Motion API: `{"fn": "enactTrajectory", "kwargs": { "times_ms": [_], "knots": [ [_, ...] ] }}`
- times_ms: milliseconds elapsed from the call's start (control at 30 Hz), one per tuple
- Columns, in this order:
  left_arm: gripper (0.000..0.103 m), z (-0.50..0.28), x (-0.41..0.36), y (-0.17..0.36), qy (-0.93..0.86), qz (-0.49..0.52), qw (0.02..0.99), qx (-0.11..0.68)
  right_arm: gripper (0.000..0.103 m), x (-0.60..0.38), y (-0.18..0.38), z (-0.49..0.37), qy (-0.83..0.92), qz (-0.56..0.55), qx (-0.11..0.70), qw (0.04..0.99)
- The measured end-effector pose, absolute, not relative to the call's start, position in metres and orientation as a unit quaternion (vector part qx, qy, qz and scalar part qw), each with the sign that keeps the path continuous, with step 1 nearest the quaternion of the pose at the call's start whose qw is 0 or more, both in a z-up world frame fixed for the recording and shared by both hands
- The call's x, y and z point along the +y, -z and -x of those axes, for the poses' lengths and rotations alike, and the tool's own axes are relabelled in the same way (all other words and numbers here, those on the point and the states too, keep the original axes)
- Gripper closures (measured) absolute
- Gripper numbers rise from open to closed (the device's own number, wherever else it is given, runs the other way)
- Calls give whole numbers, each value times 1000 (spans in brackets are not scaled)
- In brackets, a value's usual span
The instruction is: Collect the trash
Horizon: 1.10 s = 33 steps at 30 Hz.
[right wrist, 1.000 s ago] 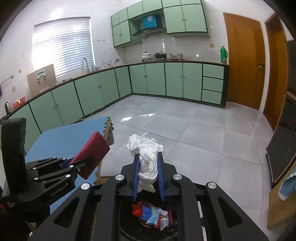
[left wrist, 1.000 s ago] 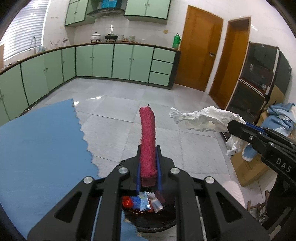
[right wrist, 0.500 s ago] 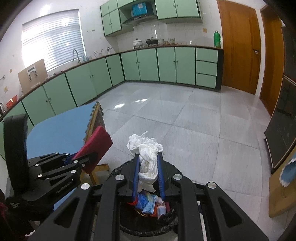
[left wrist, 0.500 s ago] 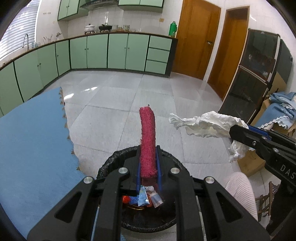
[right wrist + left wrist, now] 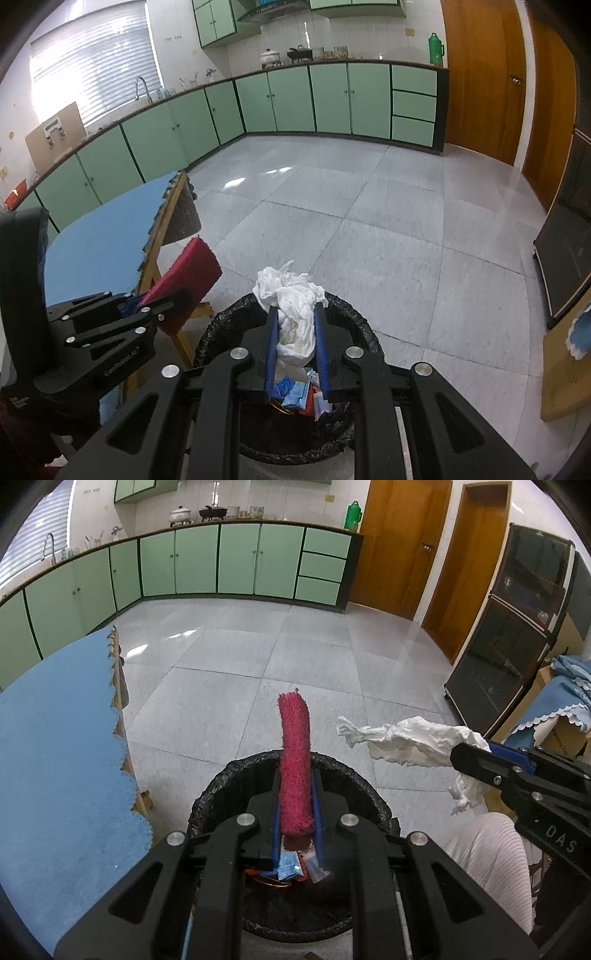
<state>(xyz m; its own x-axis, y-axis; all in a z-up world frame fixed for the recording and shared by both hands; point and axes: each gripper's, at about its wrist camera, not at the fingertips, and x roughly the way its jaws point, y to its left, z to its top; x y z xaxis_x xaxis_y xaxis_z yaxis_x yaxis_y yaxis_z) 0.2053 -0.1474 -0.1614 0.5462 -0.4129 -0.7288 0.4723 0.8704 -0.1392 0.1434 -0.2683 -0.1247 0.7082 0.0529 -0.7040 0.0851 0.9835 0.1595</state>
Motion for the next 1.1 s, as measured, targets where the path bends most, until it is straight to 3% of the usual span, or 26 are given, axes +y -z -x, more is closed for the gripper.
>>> {"fn": "enactTrajectory", "kwargs": {
  "times_ms": [167, 300, 367, 467, 533, 633, 833, 1100],
  "knots": [
    [88, -215, -148, 164, 251, -29, 875, 414, 79, -267, 130, -152, 6, -85, 390, 917],
    [68, -217, -145, 160, 249, -20, 878, 408, 66, -267, 129, -152, 8, -85, 387, 918],
    [65, -217, -142, 157, 248, -14, 881, 403, 60, -267, 127, -153, 11, -84, 384, 920],
    [56, -217, -138, 150, 241, -9, 887, 393, 39, -268, 120, -150, 20, -80, 373, 924],
    [45, -215, -134, 143, 235, -5, 893, 384, 19, -268, 115, -148, 29, -76, 363, 928],
    [29, -212, -125, 130, 222, 0, 903, 368, 5, -270, 104, -144, 34, -78, 352, 932],
    [18, -205, -103, 103, 200, 17, 916, 348, 6, -271, 81, -137, 24, -98, 334, 937],
    [13, -185, -77, 68, 176, 29, 928, 328, 6, -257, 51, -123, -5, -113, 314, 943]
  ]
}}
